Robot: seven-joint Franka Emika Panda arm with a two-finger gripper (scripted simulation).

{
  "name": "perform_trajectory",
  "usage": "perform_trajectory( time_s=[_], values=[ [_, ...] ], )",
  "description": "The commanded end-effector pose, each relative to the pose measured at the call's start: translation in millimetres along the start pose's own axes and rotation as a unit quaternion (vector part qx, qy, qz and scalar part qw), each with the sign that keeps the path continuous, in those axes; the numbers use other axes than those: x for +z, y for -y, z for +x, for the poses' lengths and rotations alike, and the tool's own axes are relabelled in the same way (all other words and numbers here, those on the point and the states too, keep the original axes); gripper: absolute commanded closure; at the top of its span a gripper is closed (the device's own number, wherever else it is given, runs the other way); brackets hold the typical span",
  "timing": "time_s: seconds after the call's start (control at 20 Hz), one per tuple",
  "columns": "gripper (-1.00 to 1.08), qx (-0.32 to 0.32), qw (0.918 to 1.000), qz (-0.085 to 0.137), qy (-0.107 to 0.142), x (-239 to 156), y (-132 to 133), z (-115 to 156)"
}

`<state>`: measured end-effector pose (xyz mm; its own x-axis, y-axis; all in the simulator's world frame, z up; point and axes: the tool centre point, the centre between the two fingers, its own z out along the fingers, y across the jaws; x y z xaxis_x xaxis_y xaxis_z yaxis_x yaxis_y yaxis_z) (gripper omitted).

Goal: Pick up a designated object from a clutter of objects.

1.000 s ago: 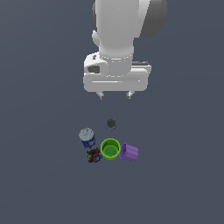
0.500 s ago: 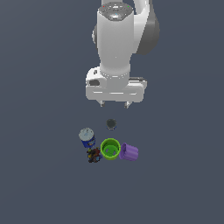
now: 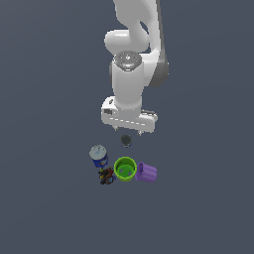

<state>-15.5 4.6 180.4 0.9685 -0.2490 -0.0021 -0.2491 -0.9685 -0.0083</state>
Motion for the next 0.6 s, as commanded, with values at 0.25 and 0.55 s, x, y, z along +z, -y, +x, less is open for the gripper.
perform_trajectory(
  time_s=[0.25,0.55],
  values=[
    [-0.92,0.072,0.9974,-0.002,-0.001,65,-11,-23],
    [-0.92,0.111,0.9938,-0.003,-0.001,97,-19,-39]
  ],
)
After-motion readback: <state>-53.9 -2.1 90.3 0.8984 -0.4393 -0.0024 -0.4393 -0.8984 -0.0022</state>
